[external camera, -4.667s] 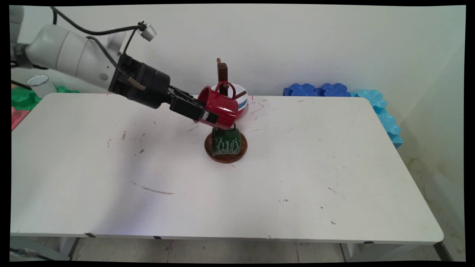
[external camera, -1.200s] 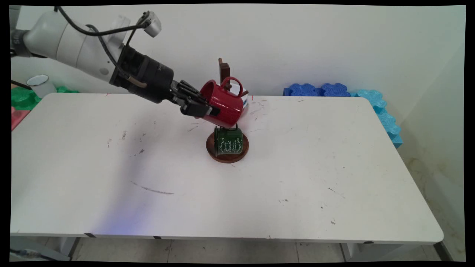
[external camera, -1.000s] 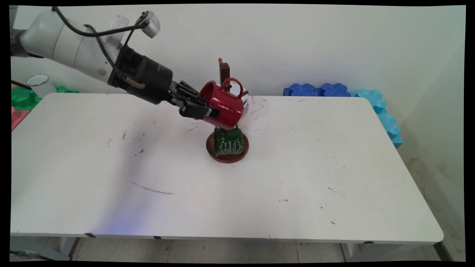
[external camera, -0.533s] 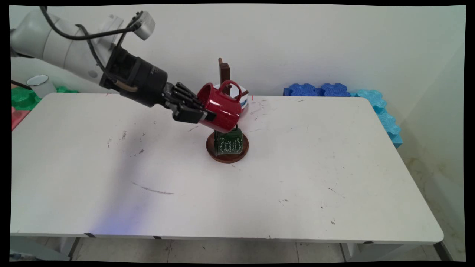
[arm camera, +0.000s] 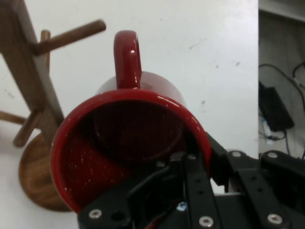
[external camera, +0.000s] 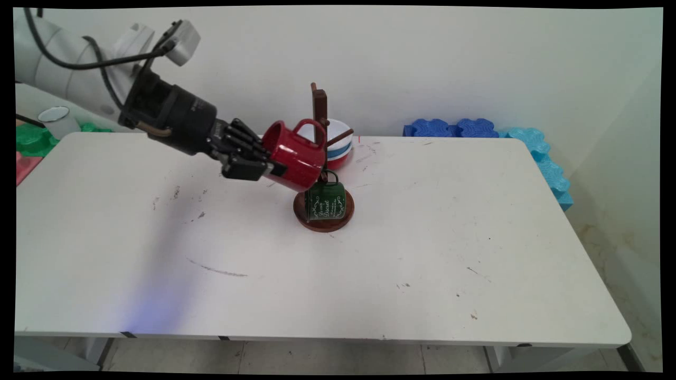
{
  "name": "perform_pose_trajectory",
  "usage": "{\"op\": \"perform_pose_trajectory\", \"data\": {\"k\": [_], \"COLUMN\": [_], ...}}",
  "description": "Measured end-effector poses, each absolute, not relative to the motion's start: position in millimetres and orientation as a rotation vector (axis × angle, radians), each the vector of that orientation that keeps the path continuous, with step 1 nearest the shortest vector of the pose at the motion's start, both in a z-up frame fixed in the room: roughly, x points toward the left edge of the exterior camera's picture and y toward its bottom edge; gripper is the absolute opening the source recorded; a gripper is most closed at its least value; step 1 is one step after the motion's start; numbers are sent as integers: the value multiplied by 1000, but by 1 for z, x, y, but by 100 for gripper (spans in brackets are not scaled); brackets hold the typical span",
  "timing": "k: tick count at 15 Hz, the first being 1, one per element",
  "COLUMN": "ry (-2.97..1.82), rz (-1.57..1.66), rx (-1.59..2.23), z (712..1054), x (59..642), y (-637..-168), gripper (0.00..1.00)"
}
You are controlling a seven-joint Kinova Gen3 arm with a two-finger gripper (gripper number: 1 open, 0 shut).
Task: Place the picked object on the table
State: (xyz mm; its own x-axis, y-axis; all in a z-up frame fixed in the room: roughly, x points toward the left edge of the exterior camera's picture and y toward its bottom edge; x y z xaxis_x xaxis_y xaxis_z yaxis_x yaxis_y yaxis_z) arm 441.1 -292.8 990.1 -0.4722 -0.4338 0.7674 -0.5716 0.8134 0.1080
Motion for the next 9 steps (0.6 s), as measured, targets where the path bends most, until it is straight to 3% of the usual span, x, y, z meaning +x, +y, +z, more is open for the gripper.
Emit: {"op": "perform_pose_trajectory", "data": {"k": [9], "ry": [-2243], "rz": [279], "rx": [706], "z": [978], "x": [493], "y": [-284], "gripper": [0]}}
